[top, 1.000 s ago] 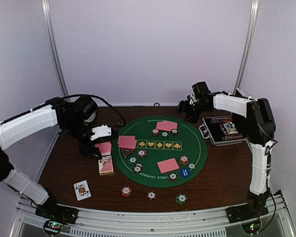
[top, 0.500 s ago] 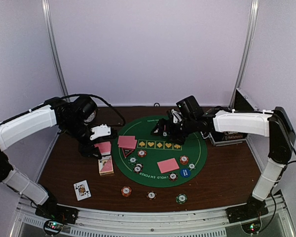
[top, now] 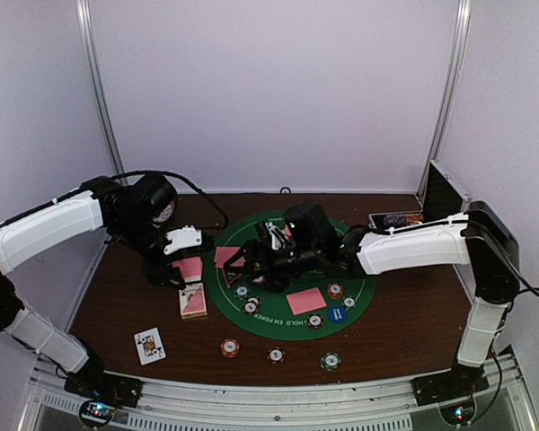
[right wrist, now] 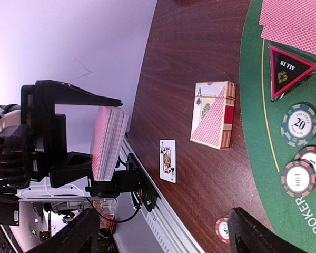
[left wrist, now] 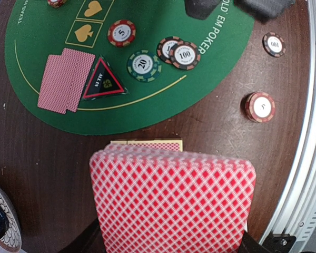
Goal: Distribute texas hold em gaming equipment
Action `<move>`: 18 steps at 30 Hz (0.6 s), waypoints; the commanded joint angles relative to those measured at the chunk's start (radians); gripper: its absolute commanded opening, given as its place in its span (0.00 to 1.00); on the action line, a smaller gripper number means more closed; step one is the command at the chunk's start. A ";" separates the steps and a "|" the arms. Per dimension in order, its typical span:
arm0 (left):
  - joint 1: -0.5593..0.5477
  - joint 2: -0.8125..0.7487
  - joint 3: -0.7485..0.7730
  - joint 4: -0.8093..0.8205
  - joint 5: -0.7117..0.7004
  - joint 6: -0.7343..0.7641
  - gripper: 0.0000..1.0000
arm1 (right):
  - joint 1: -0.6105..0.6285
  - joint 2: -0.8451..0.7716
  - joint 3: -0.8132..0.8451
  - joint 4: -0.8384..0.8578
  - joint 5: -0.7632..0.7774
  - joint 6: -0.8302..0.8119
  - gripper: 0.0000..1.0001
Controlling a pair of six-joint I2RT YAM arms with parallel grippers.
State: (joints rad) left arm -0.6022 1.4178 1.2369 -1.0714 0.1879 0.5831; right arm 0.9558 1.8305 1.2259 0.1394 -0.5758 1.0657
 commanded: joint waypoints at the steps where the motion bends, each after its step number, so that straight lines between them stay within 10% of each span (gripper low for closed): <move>1: 0.002 -0.017 0.041 0.025 0.020 -0.016 0.22 | 0.021 0.053 0.031 0.159 -0.039 0.092 0.86; 18: 0.002 0.008 0.072 0.025 0.032 -0.029 0.22 | 0.058 0.158 0.129 0.272 -0.080 0.164 0.82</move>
State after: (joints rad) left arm -0.6022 1.4212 1.2682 -1.0714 0.1921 0.5690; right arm 1.0016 1.9503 1.3098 0.3744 -0.6342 1.2129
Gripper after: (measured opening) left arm 0.657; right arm 0.824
